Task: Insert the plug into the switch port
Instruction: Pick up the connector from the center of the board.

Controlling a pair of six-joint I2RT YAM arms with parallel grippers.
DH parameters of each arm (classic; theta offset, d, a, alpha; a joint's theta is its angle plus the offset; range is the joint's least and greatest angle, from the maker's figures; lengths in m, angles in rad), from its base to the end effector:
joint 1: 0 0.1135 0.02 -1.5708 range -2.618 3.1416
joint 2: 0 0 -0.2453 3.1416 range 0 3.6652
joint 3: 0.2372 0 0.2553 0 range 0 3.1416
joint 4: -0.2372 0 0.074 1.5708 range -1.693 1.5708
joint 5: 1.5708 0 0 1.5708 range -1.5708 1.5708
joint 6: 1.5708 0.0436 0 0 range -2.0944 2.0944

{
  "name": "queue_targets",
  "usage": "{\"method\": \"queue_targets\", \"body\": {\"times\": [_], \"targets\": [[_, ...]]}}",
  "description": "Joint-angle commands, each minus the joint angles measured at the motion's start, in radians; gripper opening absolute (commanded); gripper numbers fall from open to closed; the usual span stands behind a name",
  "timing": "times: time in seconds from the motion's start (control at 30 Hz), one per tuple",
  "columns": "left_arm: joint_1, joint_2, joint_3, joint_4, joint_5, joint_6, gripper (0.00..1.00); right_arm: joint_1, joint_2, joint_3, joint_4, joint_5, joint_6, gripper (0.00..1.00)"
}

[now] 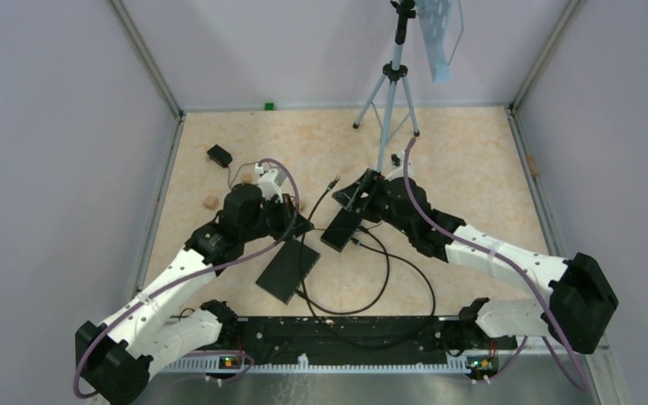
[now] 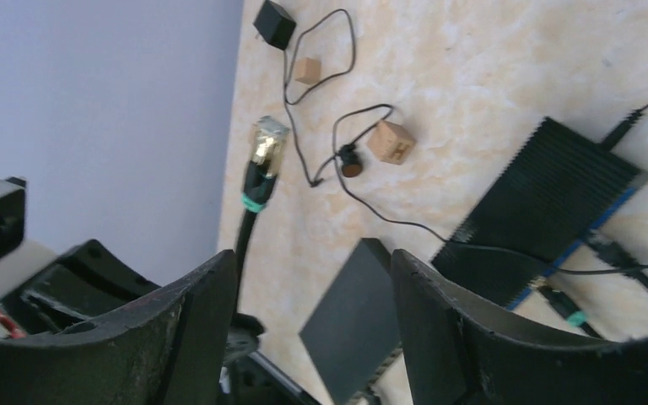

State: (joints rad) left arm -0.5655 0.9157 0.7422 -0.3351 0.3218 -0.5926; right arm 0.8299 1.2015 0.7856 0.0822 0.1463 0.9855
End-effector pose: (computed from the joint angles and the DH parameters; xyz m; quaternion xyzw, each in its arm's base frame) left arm 0.1835 -0.1328 0.2681 0.0696 0.8521 -0.3892 0.3428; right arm 0.2027 0.2122 0.2585 0.1054 0.8068 0.4191 0.4029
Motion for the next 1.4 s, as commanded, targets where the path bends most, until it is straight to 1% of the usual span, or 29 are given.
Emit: {"method": "queue_targets", "body": {"times": [0.0,0.1,0.2,0.27,0.33,0.43,0.47,0.53,0.57,0.6,0.67,0.7,0.73,0.77,0.9,1.0,1.07,1.13,1.23,1.3,1.37], "targets": [[-0.004,0.023,0.036,0.098,-0.091,0.063,0.00,0.060,0.047,0.109,0.070,0.060,0.154,0.66],[-0.004,0.033,0.047,0.089,-0.124,0.085,0.00,0.078,0.088,0.132,0.084,0.087,0.188,0.66],[-0.004,0.039,0.048,0.101,-0.114,0.094,0.00,0.078,0.146,0.161,0.080,0.076,0.207,0.64],[-0.004,0.047,0.048,0.105,-0.099,0.101,0.00,0.078,0.193,0.177,0.104,0.055,0.203,0.62],[-0.005,0.038,0.036,0.126,-0.085,0.105,0.00,0.079,0.245,0.192,0.108,0.041,0.201,0.58],[-0.004,0.012,0.011,0.155,-0.078,0.108,0.00,0.079,0.316,0.211,0.131,0.027,0.191,0.51],[-0.005,0.004,0.005,0.158,-0.079,0.110,0.00,0.078,0.329,0.209,0.179,0.018,0.158,0.48],[-0.004,-0.007,-0.004,0.156,-0.082,0.122,0.00,0.078,0.346,0.200,0.293,-0.017,0.047,0.36],[-0.004,-0.016,-0.008,0.153,-0.079,0.132,0.00,0.078,0.346,0.198,0.332,-0.026,-0.007,0.27],[-0.004,-0.024,-0.010,0.150,-0.083,0.143,0.07,0.078,0.339,0.191,0.357,-0.033,-0.045,0.19],[-0.005,-0.041,-0.013,0.142,-0.089,0.152,0.42,0.078,0.312,0.162,0.424,-0.059,-0.131,0.00],[-0.004,-0.050,-0.011,0.141,-0.088,0.157,0.55,0.077,0.292,0.146,0.453,-0.081,-0.175,0.00],[-0.005,-0.058,-0.009,0.143,-0.080,0.159,0.65,0.077,0.273,0.131,0.476,-0.108,-0.247,0.00],[-0.005,-0.069,0.001,0.143,-0.059,0.162,0.70,0.076,0.250,0.119,0.475,-0.135,-0.305,0.00],[-0.004,-0.128,0.106,0.148,0.110,0.192,0.79,0.059,0.111,0.059,0.372,-0.235,-0.555,0.00],[-0.005,-0.157,0.212,0.170,0.223,0.226,0.81,0.051,-0.015,-0.012,0.336,-0.358,-0.749,0.00],[-0.004,-0.172,0.243,0.204,0.292,0.250,0.83,0.051,-0.086,-0.032,0.279,-0.490,-0.872,0.00],[-0.004,-0.179,0.265,0.237,0.383,0.284,0.84,0.052,-0.131,0.027,0.124,-0.590,-0.992,0.00],[-0.005,-0.178,0.302,0.232,0.501,0.341,0.84,0.052,-0.167,0.135,-0.167,-0.650,-1.142,0.00],[-0.004,-0.178,0.317,0.214,0.530,0.384,0.84,0.052,-0.201,0.180,-0.264,-0.682,-1.208,0.00],[-0.004,-0.182,0.314,0.225,0.551,0.416,0.85,0.052,-0.223,0.223,-0.327,-0.703,-1.248,0.00]]}}
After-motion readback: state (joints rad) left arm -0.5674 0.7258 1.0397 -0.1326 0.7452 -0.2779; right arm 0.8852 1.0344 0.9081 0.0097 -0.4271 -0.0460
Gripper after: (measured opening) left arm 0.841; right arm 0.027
